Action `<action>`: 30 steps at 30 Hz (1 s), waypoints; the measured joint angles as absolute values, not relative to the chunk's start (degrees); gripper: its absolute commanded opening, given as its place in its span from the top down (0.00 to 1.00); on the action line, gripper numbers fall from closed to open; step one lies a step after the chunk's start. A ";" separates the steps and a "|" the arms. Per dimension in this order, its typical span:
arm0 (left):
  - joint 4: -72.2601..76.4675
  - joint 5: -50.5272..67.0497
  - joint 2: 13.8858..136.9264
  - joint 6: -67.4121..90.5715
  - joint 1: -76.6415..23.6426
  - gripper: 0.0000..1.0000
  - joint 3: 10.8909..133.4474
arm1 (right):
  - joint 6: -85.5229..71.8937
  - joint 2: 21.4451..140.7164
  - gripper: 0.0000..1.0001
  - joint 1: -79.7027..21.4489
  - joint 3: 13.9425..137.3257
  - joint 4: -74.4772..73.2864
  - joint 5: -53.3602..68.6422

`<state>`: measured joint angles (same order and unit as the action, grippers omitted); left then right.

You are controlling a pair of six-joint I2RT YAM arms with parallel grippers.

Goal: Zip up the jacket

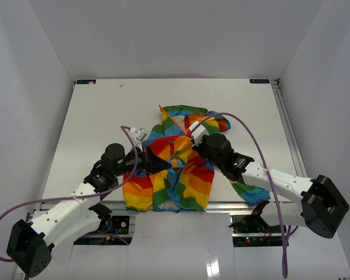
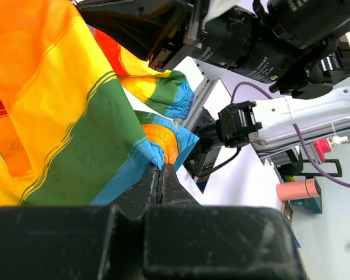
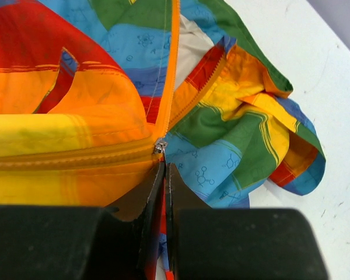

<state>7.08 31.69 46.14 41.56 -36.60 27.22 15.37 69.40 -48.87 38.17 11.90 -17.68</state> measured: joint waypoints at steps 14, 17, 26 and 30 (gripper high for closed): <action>5.03 26.50 44.73 41.15 -36.62 1.00 27.22 | 10.31 71.37 0.92 -37.14 39.42 10.47 -15.12; 4.96 25.72 44.73 41.23 -36.62 1.00 27.22 | 9.55 71.36 0.92 -34.65 41.05 9.92 -14.33; 6.47 19.71 44.23 43.17 -36.71 1.00 26.01 | 7.72 73.40 0.92 -27.74 46.54 8.69 -10.73; 4.84 17.55 42.06 43.11 -36.72 1.00 26.06 | 7.34 75.73 0.92 -26.62 48.12 8.50 -10.28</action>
